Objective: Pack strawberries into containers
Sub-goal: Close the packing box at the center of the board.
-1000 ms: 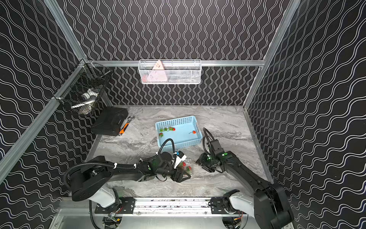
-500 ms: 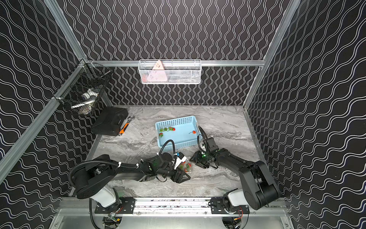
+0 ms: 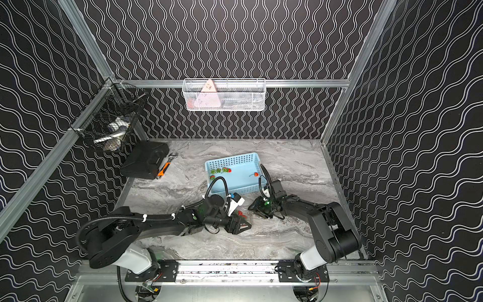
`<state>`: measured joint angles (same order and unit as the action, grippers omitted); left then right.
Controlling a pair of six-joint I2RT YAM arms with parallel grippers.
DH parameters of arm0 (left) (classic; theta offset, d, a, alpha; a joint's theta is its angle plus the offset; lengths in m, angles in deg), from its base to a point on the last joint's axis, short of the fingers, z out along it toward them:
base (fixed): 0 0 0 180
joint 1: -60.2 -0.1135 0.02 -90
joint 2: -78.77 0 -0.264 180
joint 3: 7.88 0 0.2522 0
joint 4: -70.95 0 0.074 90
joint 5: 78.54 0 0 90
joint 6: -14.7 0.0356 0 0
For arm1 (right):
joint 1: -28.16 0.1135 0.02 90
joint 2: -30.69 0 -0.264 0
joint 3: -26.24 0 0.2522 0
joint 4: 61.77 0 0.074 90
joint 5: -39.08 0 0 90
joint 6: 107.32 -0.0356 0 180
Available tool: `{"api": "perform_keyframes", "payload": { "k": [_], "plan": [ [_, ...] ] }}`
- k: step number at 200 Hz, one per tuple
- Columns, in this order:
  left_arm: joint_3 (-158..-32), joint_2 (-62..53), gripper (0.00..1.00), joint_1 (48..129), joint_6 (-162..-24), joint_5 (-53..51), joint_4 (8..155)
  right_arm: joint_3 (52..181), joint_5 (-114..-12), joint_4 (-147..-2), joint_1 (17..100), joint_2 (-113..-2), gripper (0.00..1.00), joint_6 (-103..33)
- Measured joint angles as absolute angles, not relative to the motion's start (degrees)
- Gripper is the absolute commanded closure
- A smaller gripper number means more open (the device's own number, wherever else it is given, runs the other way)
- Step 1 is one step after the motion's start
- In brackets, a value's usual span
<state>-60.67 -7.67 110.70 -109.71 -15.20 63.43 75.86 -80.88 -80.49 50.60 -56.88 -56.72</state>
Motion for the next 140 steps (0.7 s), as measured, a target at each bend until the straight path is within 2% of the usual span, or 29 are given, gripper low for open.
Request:
{"api": "perform_keyframes", "payload": {
  "k": [24, 55, 85, 109, 140],
  "plan": [
    [-60.69, -6.40, 0.30, 108.60, -109.19, -14.37, 65.51, 76.08, -80.29, -81.25, 50.62, -55.81, 0.58, -56.72],
    [-59.80, -6.35, 0.30, 107.79, -108.40, -14.04, 66.73, 77.87, -78.60, -85.64, 50.60, -52.55, 0.47, -55.76],
    [-58.62, -3.97, 0.30, 106.59, -108.31, -13.62, 68.46, 81.00, -77.01, -90.41, 50.62, -47.59, 0.43, -54.01],
    [-56.98, 0.66, 0.29, 102.74, -108.16, -12.60, 70.56, 82.59, -75.59, -94.65, 52.41, -43.92, 0.44, -51.34],
    [-56.63, 10.06, 0.29, 93.13, -106.83, -10.08, 75.56, 82.46, -74.30, -98.21, 59.65, -37.45, 0.52, -49.20]
  ]
}}
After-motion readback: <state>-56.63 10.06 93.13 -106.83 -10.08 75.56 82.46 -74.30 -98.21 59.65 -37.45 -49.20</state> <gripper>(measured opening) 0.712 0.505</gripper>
